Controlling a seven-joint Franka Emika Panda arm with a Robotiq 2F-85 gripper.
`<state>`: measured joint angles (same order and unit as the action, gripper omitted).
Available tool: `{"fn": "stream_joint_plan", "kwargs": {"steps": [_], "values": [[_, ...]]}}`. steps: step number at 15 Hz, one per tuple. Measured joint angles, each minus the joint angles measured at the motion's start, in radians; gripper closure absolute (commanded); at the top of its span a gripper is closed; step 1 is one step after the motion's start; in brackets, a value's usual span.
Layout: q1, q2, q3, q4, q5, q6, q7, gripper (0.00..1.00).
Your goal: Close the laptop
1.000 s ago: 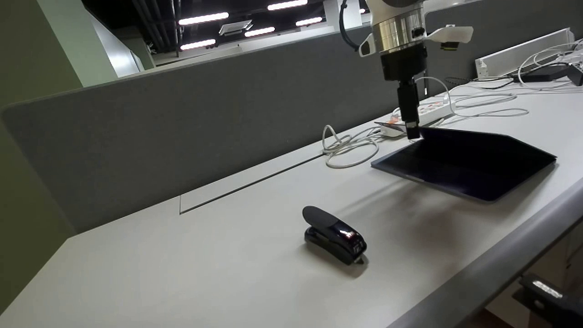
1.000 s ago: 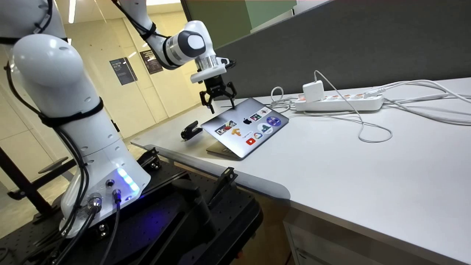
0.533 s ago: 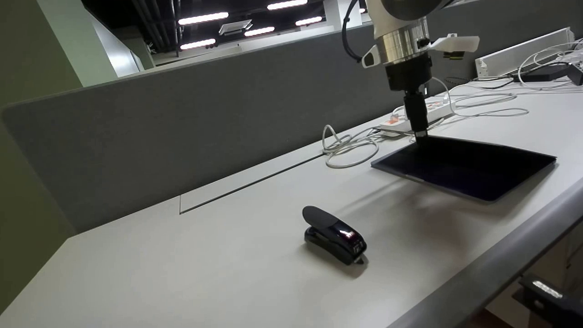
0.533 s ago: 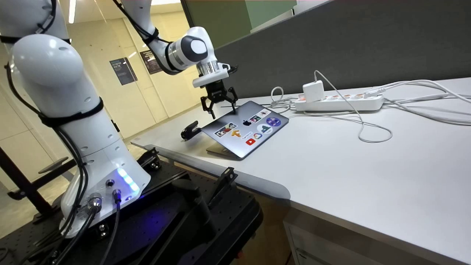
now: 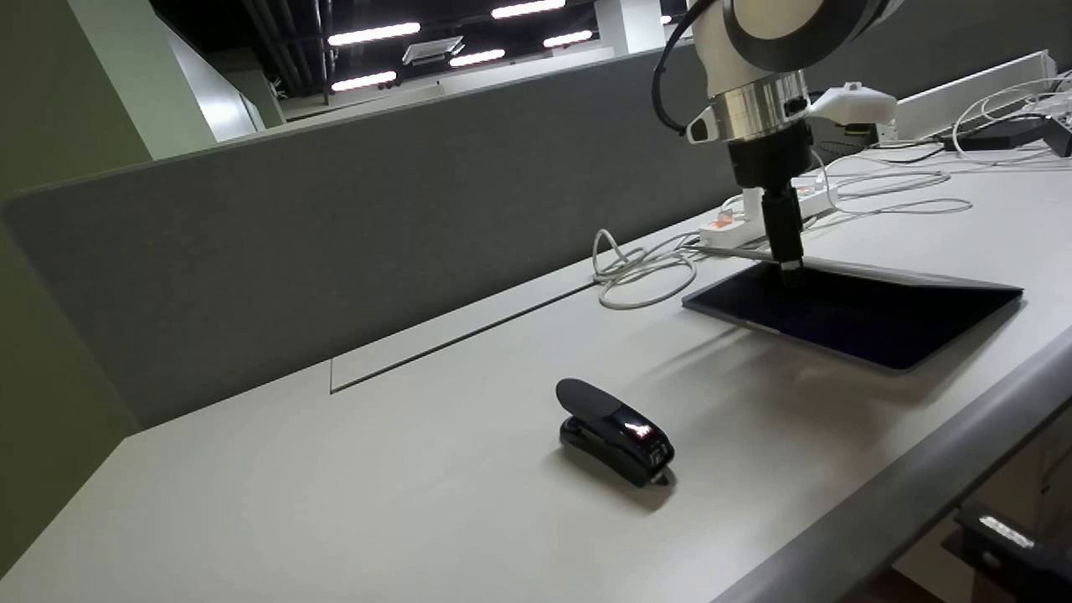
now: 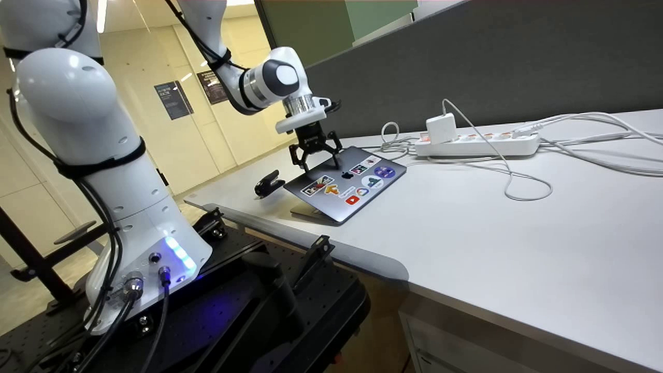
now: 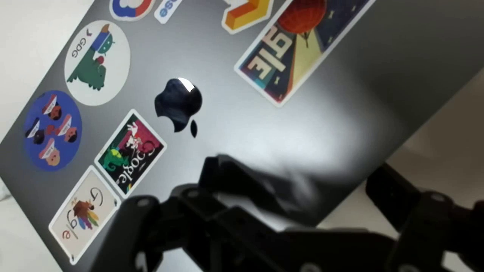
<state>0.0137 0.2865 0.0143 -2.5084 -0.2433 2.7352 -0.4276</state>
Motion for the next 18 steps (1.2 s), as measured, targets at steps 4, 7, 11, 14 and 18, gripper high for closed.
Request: {"fn": "stream_joint_plan", "kwargs": {"steps": [4,7,11,14,18], "values": [[0.001,0.000,0.000,0.000,-0.001,0.000,0.010,0.00],[-0.025,0.004,0.036,0.000,0.034,0.001,-0.056,0.00],[-0.110,0.019,0.161,-0.006,0.154,0.046,-0.312,0.00],[-0.189,0.039,0.269,-0.007,0.276,0.054,-0.536,0.00],[-0.212,0.064,0.288,-0.007,0.308,0.048,-0.637,0.00]]}}
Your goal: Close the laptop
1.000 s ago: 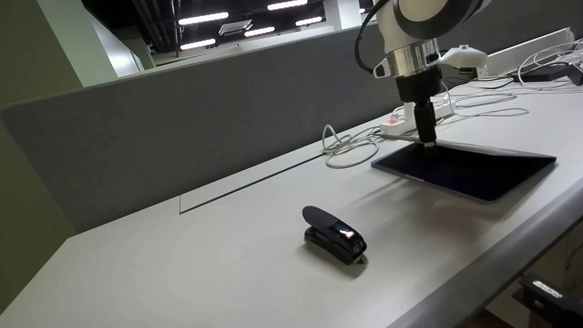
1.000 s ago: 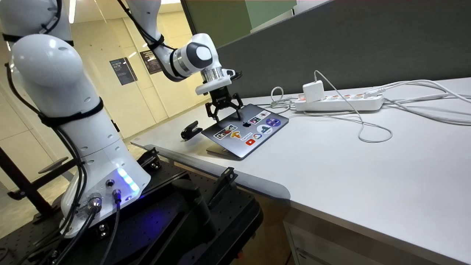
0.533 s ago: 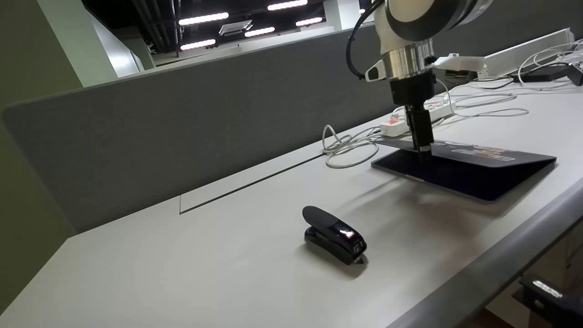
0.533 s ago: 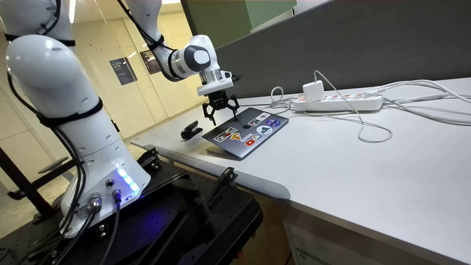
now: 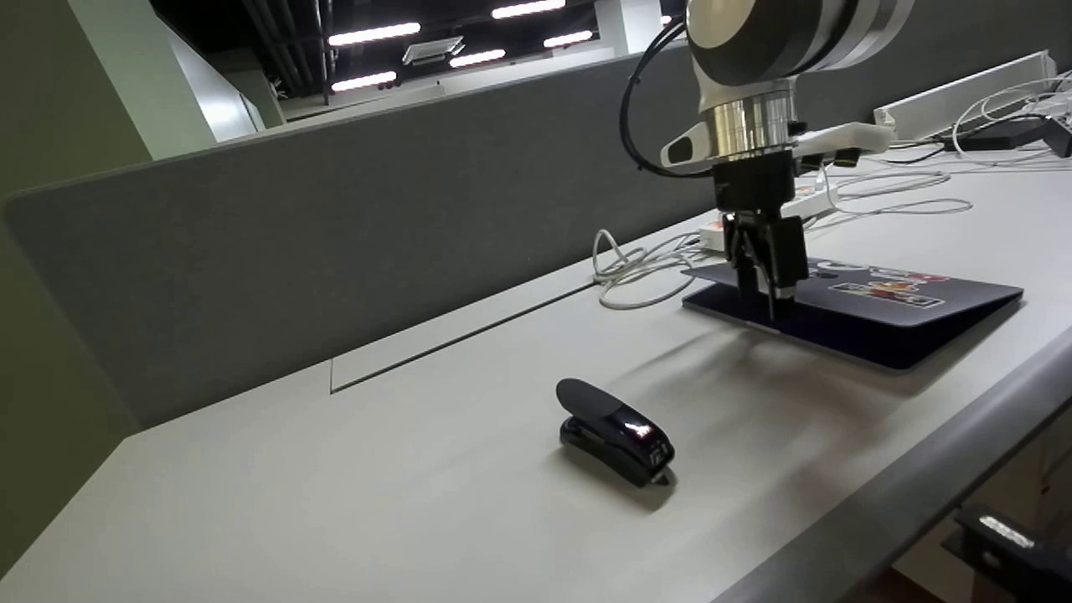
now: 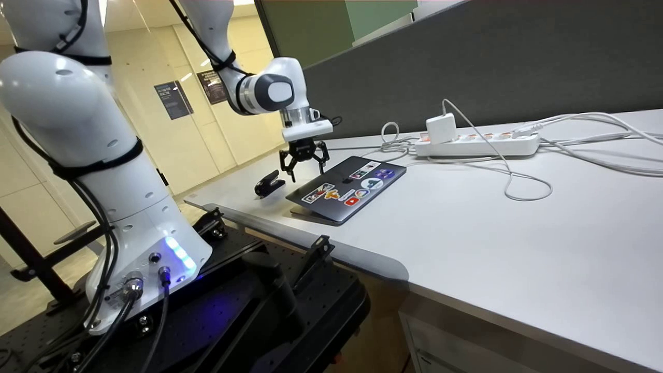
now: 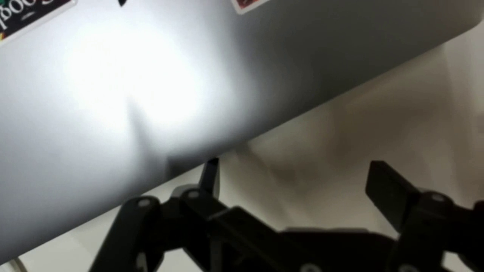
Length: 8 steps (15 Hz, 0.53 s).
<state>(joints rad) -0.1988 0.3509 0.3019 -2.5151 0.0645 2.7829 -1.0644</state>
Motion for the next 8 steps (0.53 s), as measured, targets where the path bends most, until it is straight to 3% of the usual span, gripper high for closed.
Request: {"fn": "stream_joint_plan", "kwargs": {"steps": [8], "values": [[0.036,0.003,-0.031,-0.003,-0.028,-0.001,-0.002,0.00]]}}
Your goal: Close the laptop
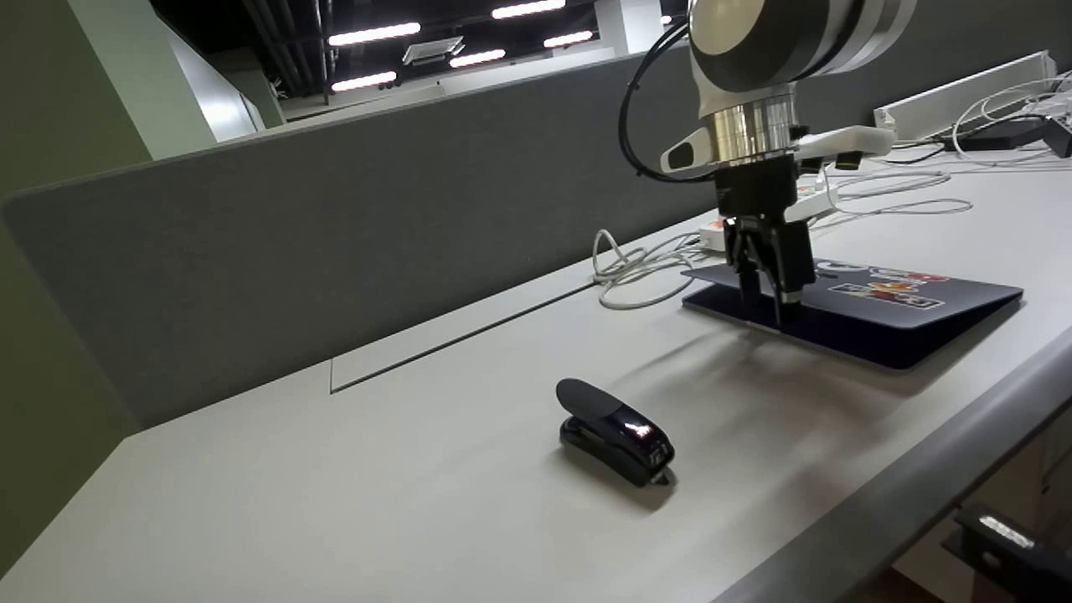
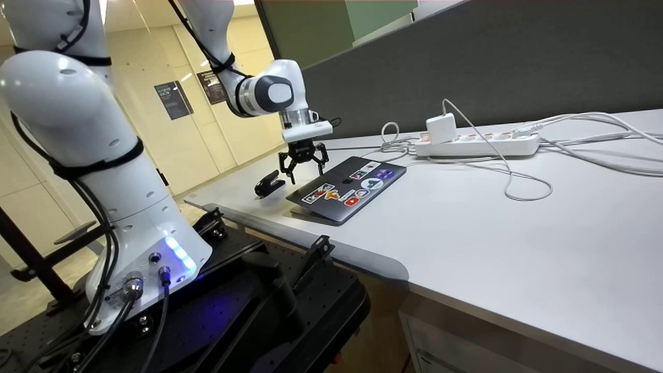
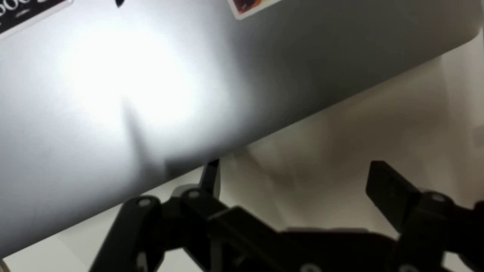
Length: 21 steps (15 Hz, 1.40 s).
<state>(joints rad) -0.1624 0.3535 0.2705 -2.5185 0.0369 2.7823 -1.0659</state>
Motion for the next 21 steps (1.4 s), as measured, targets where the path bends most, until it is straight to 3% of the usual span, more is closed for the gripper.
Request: {"fn": "stream_joint_plan", "kwargs": {"steps": [4,8,12,16,21], "values": [[0.047,-0.053,-0.064,-0.027,-0.061,0.001,0.012,0.00],[0.080,-0.130,-0.165,-0.059,-0.199,0.008,0.030,0.00],[0.098,-0.167,-0.224,-0.063,-0.298,0.007,0.047,0.00],[0.109,-0.161,-0.264,-0.063,-0.372,0.009,0.102,0.00],[0.160,-0.099,-0.312,-0.051,-0.523,0.039,0.264,0.00]]}}
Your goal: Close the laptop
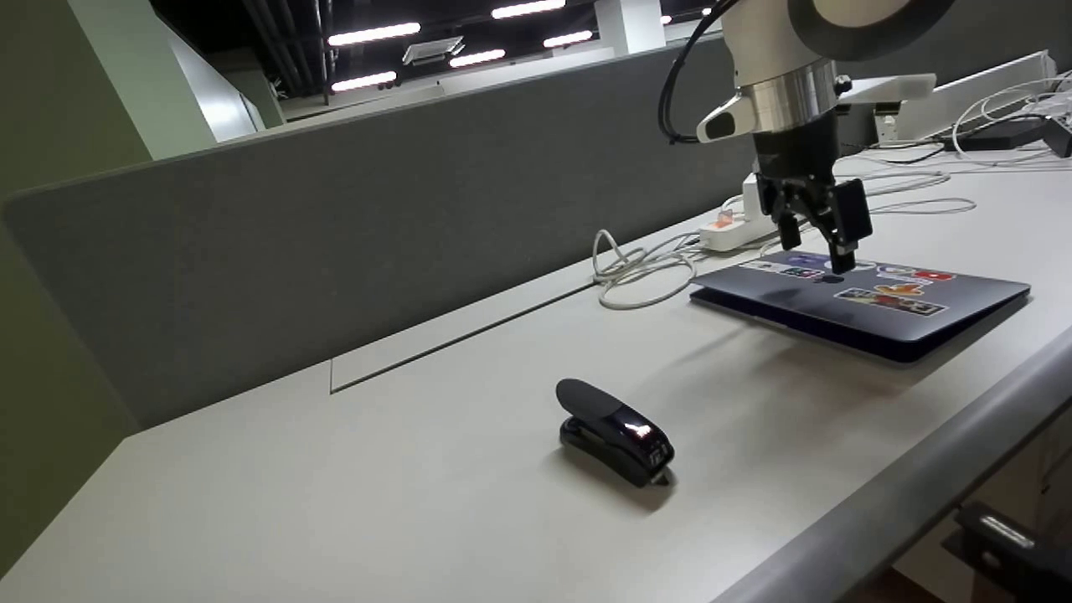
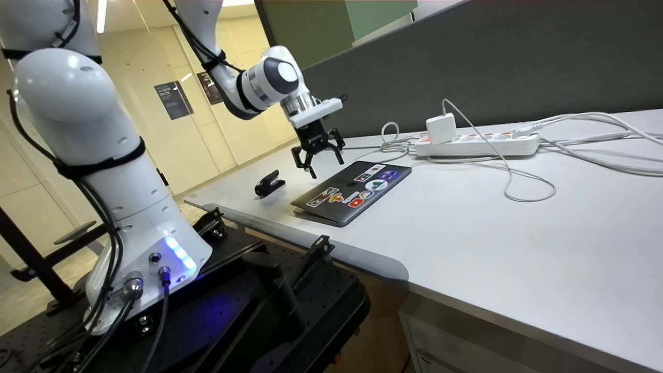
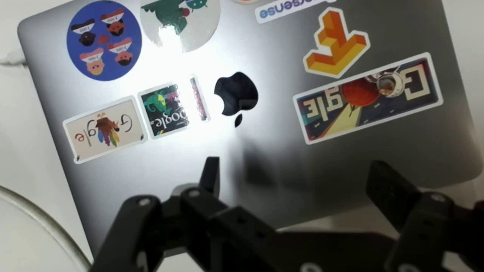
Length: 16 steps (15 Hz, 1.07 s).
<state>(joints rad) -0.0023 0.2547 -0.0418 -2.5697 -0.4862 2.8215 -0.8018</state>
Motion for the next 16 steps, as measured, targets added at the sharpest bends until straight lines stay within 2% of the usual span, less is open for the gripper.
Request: {"fn": "stream_joint_plan", "kwargs": {"steps": [3,8,12,16], "values": [[0.028,0.059,-0.010,0.023,-0.044,0.023,0.064,0.00],[0.112,0.166,-0.070,0.080,-0.109,0.049,0.165,0.00],[0.102,0.232,-0.049,0.120,-0.106,0.054,0.168,0.00],[0.066,0.245,-0.008,0.134,-0.075,0.038,0.168,0.00]]}}
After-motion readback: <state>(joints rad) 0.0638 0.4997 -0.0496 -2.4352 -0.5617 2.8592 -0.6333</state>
